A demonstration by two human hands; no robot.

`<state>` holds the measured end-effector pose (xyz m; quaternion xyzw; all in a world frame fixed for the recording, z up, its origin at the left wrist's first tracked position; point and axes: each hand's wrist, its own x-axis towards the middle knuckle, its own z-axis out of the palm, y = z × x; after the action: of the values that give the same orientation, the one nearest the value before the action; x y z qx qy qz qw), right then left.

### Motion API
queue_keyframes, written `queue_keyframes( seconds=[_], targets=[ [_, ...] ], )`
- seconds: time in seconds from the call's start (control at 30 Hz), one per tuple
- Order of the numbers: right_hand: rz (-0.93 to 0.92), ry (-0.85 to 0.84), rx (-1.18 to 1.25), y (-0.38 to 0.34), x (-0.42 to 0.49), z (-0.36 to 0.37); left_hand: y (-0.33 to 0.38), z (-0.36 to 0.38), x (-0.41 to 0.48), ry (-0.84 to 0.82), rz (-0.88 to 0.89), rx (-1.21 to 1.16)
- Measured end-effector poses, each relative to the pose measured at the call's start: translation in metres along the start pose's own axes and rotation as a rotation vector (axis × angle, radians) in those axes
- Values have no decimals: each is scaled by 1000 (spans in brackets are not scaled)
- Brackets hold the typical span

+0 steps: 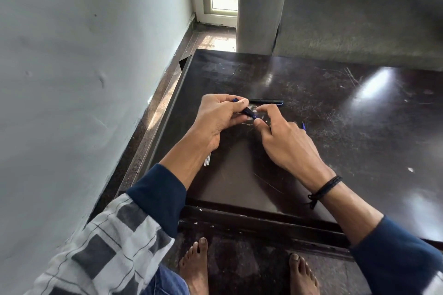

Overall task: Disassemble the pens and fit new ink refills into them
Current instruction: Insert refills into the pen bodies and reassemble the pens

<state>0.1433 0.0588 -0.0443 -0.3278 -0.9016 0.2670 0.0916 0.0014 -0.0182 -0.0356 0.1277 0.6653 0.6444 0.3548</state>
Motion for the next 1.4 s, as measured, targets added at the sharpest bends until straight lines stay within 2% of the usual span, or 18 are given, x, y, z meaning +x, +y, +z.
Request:
queue_keyframes(
  seconds=[0.1, 0.17, 0.23, 0.33, 0.4, 0.5, 0.6, 0.73, 0.8, 0.9, 0.97, 1.2, 1.3, 1.4],
  targets=[
    [79, -33, -17, 4, -1, -4, 0, -7, 8, 192, 122, 249],
    [118, 4, 32, 5, 1, -6, -1, -9, 9, 228, 192, 503],
    [163, 44, 198, 7, 7, -8, -1, -8, 5, 166, 205, 768],
    [272, 68, 606, 8, 13, -10, -7, 1, -2, 29, 179, 1034],
    [350, 59, 828, 7, 15, -12, -12, 5, -4, -15, 197, 1152],
    [427, 60, 998, 3, 15, -15, -16, 5, -4, -25, 254, 1212],
    [447, 92, 1087, 1, 15, -18, -17, 2, -3, -37, 278, 1204],
    [416, 111, 1088, -1, 12, -22, -12, 4, -5, 2, 295, 1099],
    [399, 120, 1089, -2, 11, -24, -7, 7, -5, -66, 252, 925],
    [385, 135, 1104, -2, 11, -26, -2, 10, -12, -281, 119, 544],
    [384, 127, 1152, -2, 11, -26, 0, 10, -15, -340, 89, 407],
    [410, -28, 1388, 1, 11, -31, 15, -13, -1, -222, 108, 309],
    [349, -43, 1343, -2, 11, -31, 18, -21, 3, -196, 123, 246],
    [316, 3, 1231, -4, 10, -28, 17, -21, 3, -136, 100, 80]
  ],
)
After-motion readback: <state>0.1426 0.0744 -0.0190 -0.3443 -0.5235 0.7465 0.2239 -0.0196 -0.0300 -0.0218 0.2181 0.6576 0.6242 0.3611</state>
